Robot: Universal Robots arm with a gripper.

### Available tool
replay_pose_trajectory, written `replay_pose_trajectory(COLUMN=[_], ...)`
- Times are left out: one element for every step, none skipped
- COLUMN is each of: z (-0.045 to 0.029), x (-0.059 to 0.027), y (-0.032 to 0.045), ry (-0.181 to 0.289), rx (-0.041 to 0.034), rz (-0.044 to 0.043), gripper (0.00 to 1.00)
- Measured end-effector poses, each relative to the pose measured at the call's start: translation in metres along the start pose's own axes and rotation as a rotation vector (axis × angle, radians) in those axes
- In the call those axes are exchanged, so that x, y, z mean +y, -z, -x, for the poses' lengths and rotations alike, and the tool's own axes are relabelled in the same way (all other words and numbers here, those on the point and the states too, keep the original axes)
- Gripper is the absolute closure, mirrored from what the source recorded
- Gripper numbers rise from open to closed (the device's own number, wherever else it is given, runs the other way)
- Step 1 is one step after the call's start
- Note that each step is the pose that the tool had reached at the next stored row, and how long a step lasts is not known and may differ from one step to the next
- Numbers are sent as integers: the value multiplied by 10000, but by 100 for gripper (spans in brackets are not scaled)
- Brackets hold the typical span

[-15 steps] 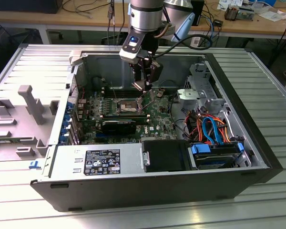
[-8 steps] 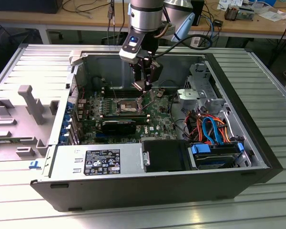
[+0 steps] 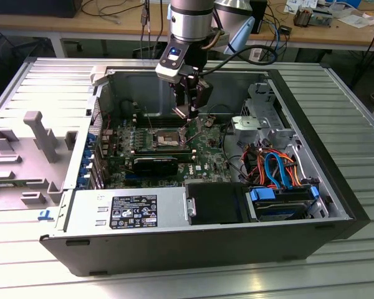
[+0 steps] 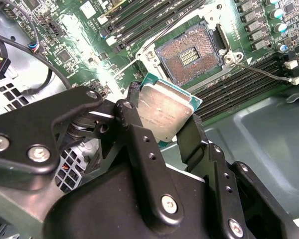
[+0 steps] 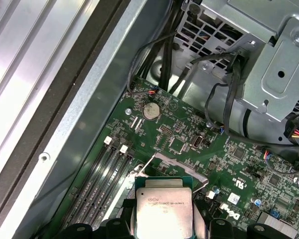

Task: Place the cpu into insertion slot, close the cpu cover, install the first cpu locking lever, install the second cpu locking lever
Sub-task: 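Place the cpu into insertion slot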

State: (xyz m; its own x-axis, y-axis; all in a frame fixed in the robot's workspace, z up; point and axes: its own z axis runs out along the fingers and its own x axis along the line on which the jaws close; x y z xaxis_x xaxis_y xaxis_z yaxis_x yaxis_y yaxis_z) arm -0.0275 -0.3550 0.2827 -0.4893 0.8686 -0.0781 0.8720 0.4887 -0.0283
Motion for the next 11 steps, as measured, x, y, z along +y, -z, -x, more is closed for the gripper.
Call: replay_pose_trajectory(z=[0,0,0,0,0,0,0,0,0,0,0], x=[0,0,0,0,0,0,0,0,0,0,0], y=[0,0,0,0,0,0,0,0,0,0,0], ry=[-8,-13,-21,-30,-38,-42,-48,-54,-59,-63,-68], rx=[0,1,1,1,1,1,2,2,2,2,2], rz=[-1,-1,-2,-2,-3,-4,-4,-4,-5,-5,-6], gripper=[46,46,46,46,46,46,46,46,46,46,46])
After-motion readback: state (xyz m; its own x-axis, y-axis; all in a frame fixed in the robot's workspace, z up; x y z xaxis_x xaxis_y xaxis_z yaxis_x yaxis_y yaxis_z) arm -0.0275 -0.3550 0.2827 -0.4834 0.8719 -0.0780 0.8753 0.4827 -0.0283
